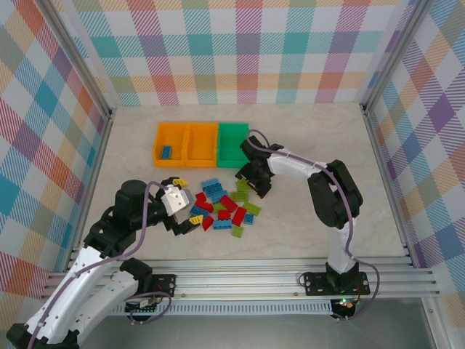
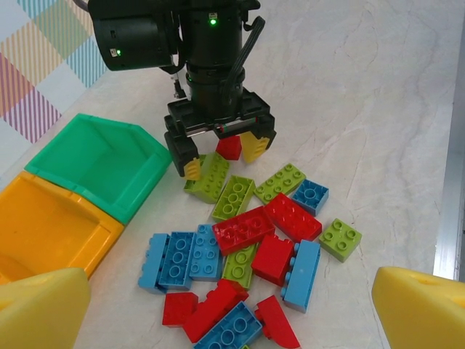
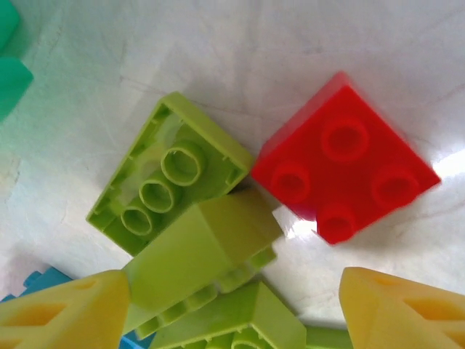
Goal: Sort the legos into containers by color
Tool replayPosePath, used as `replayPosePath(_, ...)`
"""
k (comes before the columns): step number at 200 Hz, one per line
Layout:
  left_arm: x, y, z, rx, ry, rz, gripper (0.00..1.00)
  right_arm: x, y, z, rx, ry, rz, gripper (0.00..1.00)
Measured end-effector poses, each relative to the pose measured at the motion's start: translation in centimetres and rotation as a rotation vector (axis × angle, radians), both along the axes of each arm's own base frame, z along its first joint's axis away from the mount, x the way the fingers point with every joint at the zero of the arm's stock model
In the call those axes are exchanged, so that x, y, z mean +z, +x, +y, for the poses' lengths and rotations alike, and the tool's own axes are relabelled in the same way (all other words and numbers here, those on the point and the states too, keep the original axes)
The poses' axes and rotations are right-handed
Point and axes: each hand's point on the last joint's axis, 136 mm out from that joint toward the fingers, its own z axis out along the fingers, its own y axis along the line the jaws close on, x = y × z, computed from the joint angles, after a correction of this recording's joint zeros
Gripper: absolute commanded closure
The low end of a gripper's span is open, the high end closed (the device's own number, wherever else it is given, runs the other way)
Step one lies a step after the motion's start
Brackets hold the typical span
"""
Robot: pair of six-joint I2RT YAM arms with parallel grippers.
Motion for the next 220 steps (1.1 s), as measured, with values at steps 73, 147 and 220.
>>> replayPosePath(73,0.0,0.1,0.0,0.0,0.0,0.0,0.0,-1.4,0.3,-0.4,-0.026,0.007,0.033,0.51)
replayPosePath(147,-0.1,0.1,-0.1,0.0,-0.001,-0.001,0.0,-1.2,1.0,0.1,-0.031,0.034,0.001,0.52)
replayPosePath(220,-0.1,0.2,-0.1,0.0,-0.003,-0.005,0.0,1.1,-0.3,1.0,0.025,0.117,-0.04,0.19)
